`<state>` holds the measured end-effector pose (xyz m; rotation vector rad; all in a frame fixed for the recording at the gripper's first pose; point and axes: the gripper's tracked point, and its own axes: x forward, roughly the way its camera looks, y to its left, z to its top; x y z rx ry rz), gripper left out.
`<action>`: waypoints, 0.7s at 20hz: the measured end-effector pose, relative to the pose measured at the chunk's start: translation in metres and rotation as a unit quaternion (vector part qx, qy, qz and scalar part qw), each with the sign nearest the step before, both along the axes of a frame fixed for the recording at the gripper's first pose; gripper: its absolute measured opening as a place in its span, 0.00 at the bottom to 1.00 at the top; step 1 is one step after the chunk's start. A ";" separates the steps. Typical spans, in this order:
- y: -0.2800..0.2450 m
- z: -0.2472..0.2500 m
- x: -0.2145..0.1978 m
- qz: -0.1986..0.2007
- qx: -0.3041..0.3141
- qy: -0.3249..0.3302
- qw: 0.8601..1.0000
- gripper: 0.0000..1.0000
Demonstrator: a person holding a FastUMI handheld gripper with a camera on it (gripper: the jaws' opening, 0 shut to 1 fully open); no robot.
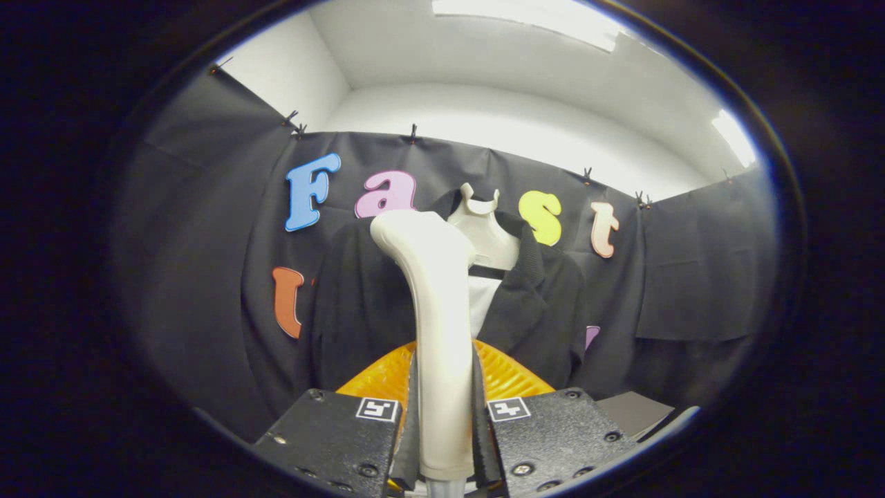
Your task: Iron the clothes twice with a garment steamer, once on the left side and once on the right side.
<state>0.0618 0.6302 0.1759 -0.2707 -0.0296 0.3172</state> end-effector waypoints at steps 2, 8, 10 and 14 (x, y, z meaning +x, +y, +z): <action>0.008 -0.005 0.009 0.003 -0.006 0.001 1.000 0.34; 0.011 -0.010 0.014 0.001 -0.028 -0.009 1.000 0.34; 0.010 -0.016 0.017 -0.001 -0.034 -0.006 0.999 0.34; 0.003 -0.034 0.021 -0.008 -0.050 -0.002 0.999 0.34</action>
